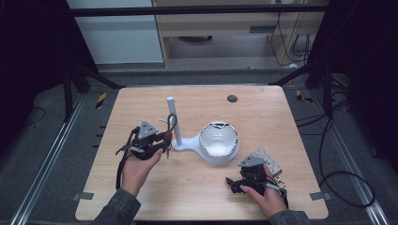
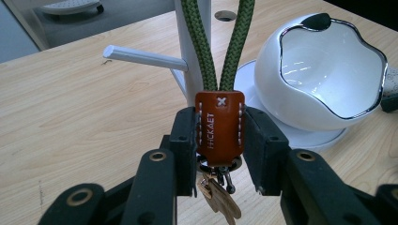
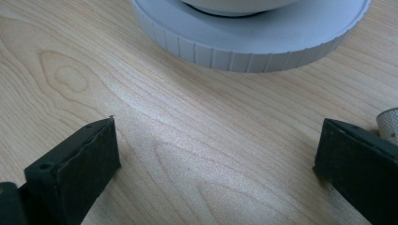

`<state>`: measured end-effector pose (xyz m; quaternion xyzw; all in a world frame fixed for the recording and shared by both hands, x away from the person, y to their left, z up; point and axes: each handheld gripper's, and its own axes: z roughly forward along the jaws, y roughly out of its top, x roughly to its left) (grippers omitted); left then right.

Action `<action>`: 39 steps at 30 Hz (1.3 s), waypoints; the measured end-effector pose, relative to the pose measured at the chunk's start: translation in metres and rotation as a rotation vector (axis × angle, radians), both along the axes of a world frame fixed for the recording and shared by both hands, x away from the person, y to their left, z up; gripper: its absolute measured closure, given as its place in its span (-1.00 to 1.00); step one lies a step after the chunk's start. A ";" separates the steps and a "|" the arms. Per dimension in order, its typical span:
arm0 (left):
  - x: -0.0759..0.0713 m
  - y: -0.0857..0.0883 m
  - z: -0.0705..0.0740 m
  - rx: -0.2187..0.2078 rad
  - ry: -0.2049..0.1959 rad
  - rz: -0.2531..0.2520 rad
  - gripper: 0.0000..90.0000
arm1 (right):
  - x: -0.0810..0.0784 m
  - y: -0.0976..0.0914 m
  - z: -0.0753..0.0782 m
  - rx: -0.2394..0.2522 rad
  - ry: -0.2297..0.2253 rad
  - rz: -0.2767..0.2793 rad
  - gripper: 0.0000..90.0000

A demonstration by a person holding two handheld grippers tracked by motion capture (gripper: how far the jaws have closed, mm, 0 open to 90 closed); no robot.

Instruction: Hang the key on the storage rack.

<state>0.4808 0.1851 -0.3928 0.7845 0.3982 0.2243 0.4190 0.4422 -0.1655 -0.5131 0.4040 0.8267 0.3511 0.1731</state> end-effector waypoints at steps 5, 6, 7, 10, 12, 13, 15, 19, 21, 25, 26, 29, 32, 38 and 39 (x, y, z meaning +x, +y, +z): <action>0.003 -0.002 -0.002 0.000 0.002 0.004 0.46 | 0.000 0.000 0.000 0.000 0.000 0.000 -1.00; 0.003 -0.002 -0.002 0.000 0.002 0.004 0.46 | 0.000 0.000 0.000 0.000 0.000 0.000 -1.00; 0.003 -0.002 -0.003 -0.001 0.003 0.005 0.46 | 0.000 0.000 0.000 0.000 0.000 0.000 -1.00; 0.005 -0.004 -0.004 0.000 0.001 0.007 0.46 | 0.000 0.000 0.000 0.000 0.000 0.000 -1.00; 0.005 -0.004 -0.005 -0.002 0.002 0.007 0.46 | 0.000 0.000 0.000 -0.002 -0.003 0.002 -1.00; 0.006 -0.005 -0.005 -0.003 0.003 0.009 0.46 | 0.000 0.000 0.000 -0.002 -0.003 0.001 -1.00; 0.007 -0.005 -0.006 -0.005 0.003 0.012 0.46 | 0.000 0.000 0.000 -0.002 -0.003 0.001 -1.00; 0.008 -0.007 -0.007 -0.011 0.007 0.013 0.46 | 0.000 0.000 0.000 -0.001 -0.004 0.000 -1.00; 0.008 -0.008 -0.007 -0.012 0.007 0.014 0.45 | 0.000 0.000 0.000 -0.001 -0.004 0.000 -1.00; 0.009 -0.008 -0.008 -0.014 0.008 0.014 0.45 | 0.000 0.000 0.000 -0.001 -0.004 0.000 -1.00; 0.010 -0.008 -0.008 -0.013 0.008 0.016 0.45 | 0.000 0.000 0.000 -0.001 -0.004 0.000 -1.00; 0.011 -0.009 -0.010 -0.008 0.025 0.020 0.41 | 0.000 0.000 0.000 -0.001 -0.004 0.000 -1.00; 0.011 -0.010 -0.012 0.005 0.029 0.018 0.22 | 0.000 0.000 0.000 -0.001 -0.004 0.000 -1.00; 0.005 -0.005 -0.025 0.049 0.035 0.003 -0.24 | 0.000 0.000 0.000 -0.001 -0.004 -0.001 -1.00; 0.003 -0.003 -0.029 0.059 0.040 0.000 -0.33 | 0.000 0.000 0.000 -0.001 -0.003 -0.002 -1.00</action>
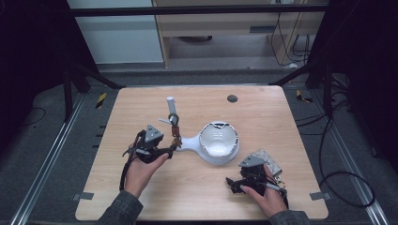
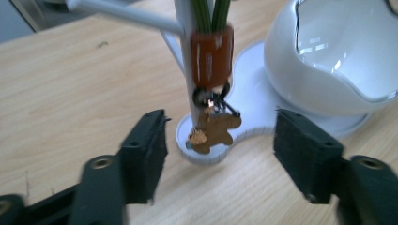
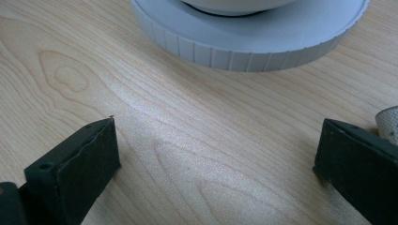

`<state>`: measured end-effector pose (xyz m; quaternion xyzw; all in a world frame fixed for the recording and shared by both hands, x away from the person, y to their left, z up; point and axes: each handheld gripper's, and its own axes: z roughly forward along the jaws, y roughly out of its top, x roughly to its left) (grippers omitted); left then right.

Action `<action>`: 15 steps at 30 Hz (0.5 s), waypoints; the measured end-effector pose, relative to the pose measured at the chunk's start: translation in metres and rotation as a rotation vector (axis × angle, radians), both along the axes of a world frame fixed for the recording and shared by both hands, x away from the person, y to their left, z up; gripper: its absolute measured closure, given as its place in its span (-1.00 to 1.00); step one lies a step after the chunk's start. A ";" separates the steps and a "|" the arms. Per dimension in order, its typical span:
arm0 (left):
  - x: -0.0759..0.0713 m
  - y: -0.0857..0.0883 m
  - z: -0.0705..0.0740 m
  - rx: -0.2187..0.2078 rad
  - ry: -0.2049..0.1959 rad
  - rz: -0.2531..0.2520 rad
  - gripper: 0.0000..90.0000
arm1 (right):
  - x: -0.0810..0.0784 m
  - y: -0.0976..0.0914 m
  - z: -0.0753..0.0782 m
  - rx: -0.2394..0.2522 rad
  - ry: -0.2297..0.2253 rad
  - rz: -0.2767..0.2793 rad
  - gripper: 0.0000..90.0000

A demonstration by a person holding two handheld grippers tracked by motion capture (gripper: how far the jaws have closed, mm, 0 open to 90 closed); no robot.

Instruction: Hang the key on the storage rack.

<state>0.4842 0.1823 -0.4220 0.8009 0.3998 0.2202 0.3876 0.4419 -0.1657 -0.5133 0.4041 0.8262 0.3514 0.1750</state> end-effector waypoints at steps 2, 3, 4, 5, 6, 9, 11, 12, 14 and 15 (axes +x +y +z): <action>-0.003 0.006 -0.013 0.038 -0.002 0.001 -0.49 | 0.000 0.001 0.000 -0.001 0.002 -0.007 -1.00; -0.004 0.010 -0.019 0.053 0.003 0.001 -0.55 | 0.001 0.001 0.000 -0.001 0.000 -0.008 -1.00; -0.004 0.010 -0.019 0.053 0.003 0.001 -0.61 | 0.001 0.001 0.000 -0.001 0.000 -0.008 -1.00; -0.004 0.012 -0.024 0.059 0.009 0.000 -0.61 | 0.001 0.001 0.000 -0.002 0.000 -0.012 -1.00; -0.004 0.016 -0.028 0.054 0.010 0.001 -0.66 | 0.001 0.003 0.000 -0.001 0.000 -0.031 -1.00; -0.003 0.029 -0.043 0.022 0.010 0.024 -0.76 | 0.001 0.003 0.000 -0.001 0.002 -0.034 -1.00; -0.003 0.036 -0.050 0.025 0.005 0.028 -0.80 | 0.001 0.004 0.000 -0.001 0.003 -0.036 -1.00; -0.003 0.036 -0.050 0.025 0.005 0.028 -0.81 | 0.001 0.004 0.001 -0.001 0.015 -0.038 -0.97; -0.003 0.041 -0.055 0.058 0.017 0.007 -0.86 | 0.001 0.004 0.003 -0.012 0.018 -0.027 -0.89; -0.003 0.043 -0.057 0.072 0.023 0.003 -0.86 | 0.001 0.004 0.006 -0.002 0.025 -0.029 -0.83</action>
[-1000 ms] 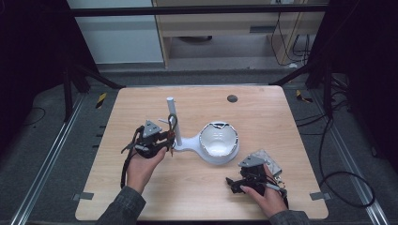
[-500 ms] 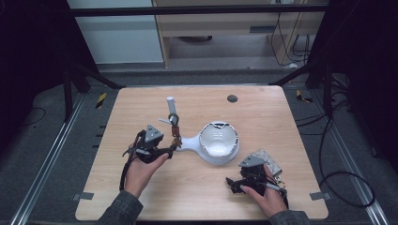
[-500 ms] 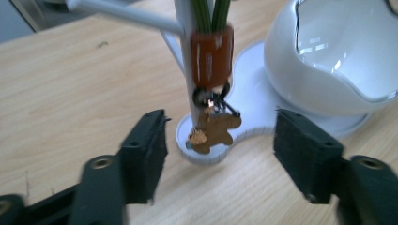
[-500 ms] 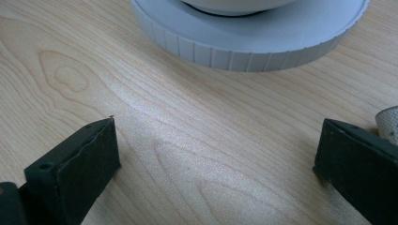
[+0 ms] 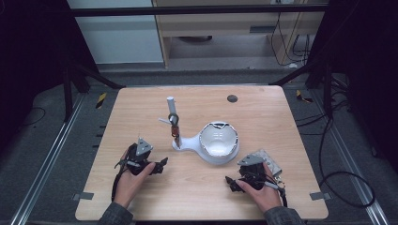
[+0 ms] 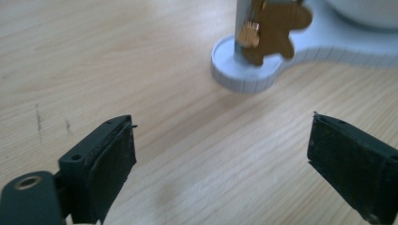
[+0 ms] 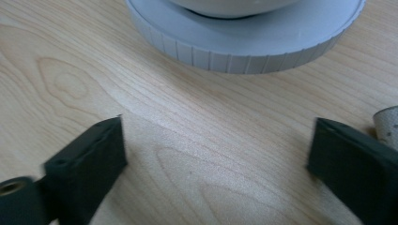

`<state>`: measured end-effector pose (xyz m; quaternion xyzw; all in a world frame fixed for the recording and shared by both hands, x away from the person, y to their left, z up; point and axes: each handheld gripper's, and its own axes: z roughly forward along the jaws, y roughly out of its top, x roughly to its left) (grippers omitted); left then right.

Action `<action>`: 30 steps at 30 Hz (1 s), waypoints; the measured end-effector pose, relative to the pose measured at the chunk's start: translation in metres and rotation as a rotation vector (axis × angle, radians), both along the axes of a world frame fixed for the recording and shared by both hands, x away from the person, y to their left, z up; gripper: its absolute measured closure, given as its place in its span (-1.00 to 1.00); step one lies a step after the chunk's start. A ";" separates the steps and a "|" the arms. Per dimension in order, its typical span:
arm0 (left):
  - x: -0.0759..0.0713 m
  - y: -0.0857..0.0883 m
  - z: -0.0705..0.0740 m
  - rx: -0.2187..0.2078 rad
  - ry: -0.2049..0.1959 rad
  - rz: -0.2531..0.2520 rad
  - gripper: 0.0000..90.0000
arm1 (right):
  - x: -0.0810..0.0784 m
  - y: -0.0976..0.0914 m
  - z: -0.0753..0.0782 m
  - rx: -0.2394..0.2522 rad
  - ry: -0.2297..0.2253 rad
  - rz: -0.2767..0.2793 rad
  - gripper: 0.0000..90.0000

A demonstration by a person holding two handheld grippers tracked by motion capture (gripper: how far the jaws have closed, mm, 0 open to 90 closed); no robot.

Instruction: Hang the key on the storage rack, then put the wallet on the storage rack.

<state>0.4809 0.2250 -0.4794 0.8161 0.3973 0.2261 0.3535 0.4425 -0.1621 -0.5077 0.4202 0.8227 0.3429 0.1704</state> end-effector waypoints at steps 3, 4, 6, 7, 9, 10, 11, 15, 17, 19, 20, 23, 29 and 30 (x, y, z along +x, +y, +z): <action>0.000 0.006 -0.009 -0.018 0.024 0.014 -0.87 | -0.004 -0.002 0.012 -0.015 -0.003 0.011 -0.85; 0.001 0.007 -0.016 -0.016 0.052 0.020 -0.87 | -0.007 -0.005 0.023 -0.048 -0.008 0.016 -0.84; 0.001 0.008 -0.018 0.000 0.061 0.026 -0.87 | -0.009 -0.008 0.029 -0.065 -0.013 0.017 -0.83; 0.001 0.009 -0.020 0.008 0.067 0.038 -0.87 | -0.010 -0.011 0.036 -0.082 -0.015 0.015 -0.82; 0.001 0.012 -0.022 0.006 0.067 0.055 -0.87 | -0.011 -0.019 0.048 -0.105 -0.003 0.001 -0.82; 0.002 0.013 -0.022 -0.002 0.068 0.066 -0.87 | -0.011 -0.024 0.054 -0.112 0.003 -0.003 -0.81; 0.002 0.014 -0.022 -0.005 0.071 0.075 -0.87 | -0.010 -0.029 0.059 -0.126 0.011 -0.008 -0.80; 0.002 0.014 -0.024 -0.005 0.081 0.070 -0.87 | -0.003 -0.046 0.071 -0.163 0.066 -0.048 -0.77; 0.003 0.014 -0.026 -0.005 0.087 0.072 -0.87 | 0.000 -0.053 0.074 -0.171 0.099 -0.059 -0.75; 0.004 0.015 -0.028 -0.011 0.094 0.075 -0.90 | 0.003 -0.061 0.075 -0.184 0.136 -0.075 -0.73; 0.004 0.014 -0.028 -0.016 0.091 0.076 -0.91 | 0.004 -0.063 0.076 -0.189 0.152 -0.075 -0.73; 0.003 0.015 -0.029 -0.021 0.086 0.077 -0.92 | 0.008 -0.070 0.076 -0.205 0.211 -0.094 -0.71; 0.004 0.015 -0.029 -0.017 0.088 0.075 -0.97 | 0.015 -0.080 0.075 -0.227 0.265 -0.105 -0.72; 0.004 0.015 -0.029 -0.015 0.089 0.076 -0.98 | 0.016 -0.081 0.073 -0.224 0.283 -0.105 -0.73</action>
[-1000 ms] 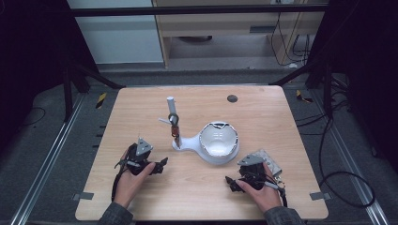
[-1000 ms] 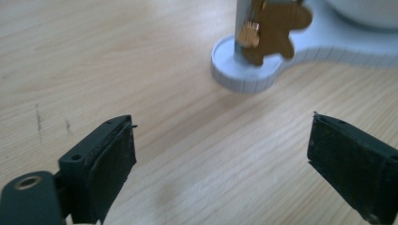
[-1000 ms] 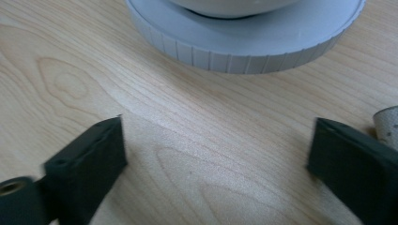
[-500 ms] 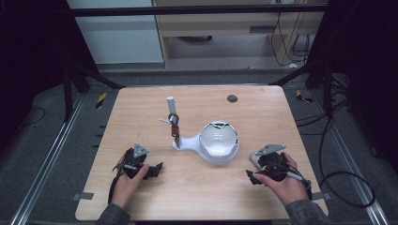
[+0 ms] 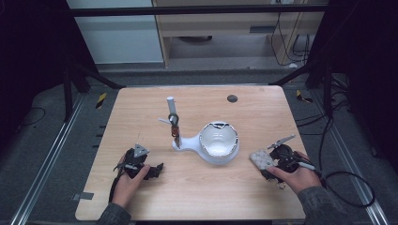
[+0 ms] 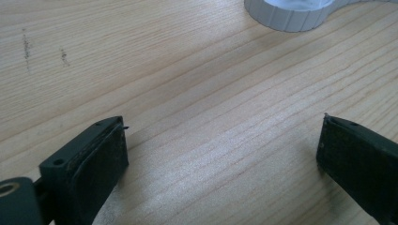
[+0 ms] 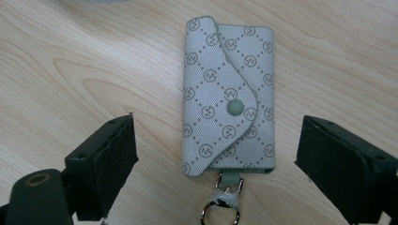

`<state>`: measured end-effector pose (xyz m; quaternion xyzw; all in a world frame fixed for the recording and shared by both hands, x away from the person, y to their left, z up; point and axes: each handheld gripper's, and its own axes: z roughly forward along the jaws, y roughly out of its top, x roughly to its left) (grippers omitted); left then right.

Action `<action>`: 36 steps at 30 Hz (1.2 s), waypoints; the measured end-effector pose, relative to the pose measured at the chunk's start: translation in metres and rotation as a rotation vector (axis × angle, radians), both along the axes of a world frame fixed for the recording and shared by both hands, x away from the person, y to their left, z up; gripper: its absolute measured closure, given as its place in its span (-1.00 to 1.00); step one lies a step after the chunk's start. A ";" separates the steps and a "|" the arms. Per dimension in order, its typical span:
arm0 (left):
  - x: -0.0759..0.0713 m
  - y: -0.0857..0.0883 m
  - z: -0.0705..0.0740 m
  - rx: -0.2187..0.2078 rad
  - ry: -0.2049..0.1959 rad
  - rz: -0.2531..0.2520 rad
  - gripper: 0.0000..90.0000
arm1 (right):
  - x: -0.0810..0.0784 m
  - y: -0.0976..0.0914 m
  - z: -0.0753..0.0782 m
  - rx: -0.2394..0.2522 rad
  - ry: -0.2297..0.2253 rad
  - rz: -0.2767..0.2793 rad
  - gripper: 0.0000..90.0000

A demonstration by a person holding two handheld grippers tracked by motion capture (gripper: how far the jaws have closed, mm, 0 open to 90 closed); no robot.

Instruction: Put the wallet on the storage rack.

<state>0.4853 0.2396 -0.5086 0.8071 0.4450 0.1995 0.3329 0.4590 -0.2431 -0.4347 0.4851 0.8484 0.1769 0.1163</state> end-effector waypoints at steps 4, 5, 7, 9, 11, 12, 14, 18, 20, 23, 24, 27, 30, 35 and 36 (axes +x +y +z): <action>0.000 0.000 0.000 0.002 0.003 -0.001 -0.98 | 0.004 -0.002 -0.004 -0.013 0.011 -0.013 -0.76; 0.000 0.000 0.000 0.001 0.003 -0.001 -0.99 | 0.006 -0.004 -0.007 -0.009 0.024 -0.017 -0.77; 0.000 0.000 0.000 0.001 0.003 -0.001 -0.99 | 0.009 -0.007 -0.011 -0.014 0.042 -0.028 -0.80; 0.000 0.000 0.000 0.001 0.003 -0.001 -0.99 | 0.012 -0.008 -0.014 -0.012 0.062 -0.047 -0.76; 0.000 0.000 0.000 0.001 0.003 -0.001 -0.99 | 0.015 -0.008 -0.019 -0.024 0.077 -0.045 -0.71; 0.000 0.000 0.000 0.002 0.003 -0.002 -0.99 | 0.016 -0.008 -0.020 -0.022 0.082 -0.047 -0.70; 0.001 -0.001 0.000 0.002 0.004 -0.003 -1.00 | 0.018 -0.007 -0.024 -0.023 0.095 -0.047 -0.63; 0.001 -0.001 0.000 0.002 0.004 -0.003 -1.00 | 0.019 -0.007 -0.030 -0.033 0.105 -0.038 -0.58; 0.001 -0.001 0.000 0.002 0.004 -0.003 -1.00 | 0.019 -0.007 -0.032 -0.037 0.113 -0.045 -0.57; 0.001 -0.001 0.000 0.001 0.004 -0.003 -1.00 | 0.019 -0.009 -0.034 -0.037 0.111 -0.044 -0.54; 0.001 -0.001 0.000 0.001 0.004 -0.003 -1.00 | 0.019 -0.009 -0.034 -0.035 0.113 -0.047 -0.52; 0.001 -0.001 0.000 0.001 0.004 -0.003 -1.00 | 0.019 -0.009 -0.035 -0.035 0.111 -0.042 -0.49; 0.001 -0.001 0.000 0.001 0.004 -0.004 -1.00 | 0.018 -0.008 -0.036 -0.039 0.117 -0.037 -0.47; 0.001 -0.001 0.000 0.002 0.004 -0.004 -1.00 | 0.017 -0.006 -0.037 -0.048 0.125 -0.036 -0.42; 0.001 -0.001 0.000 0.001 0.004 -0.003 -1.00 | 0.017 -0.007 -0.037 -0.050 0.121 -0.032 -0.41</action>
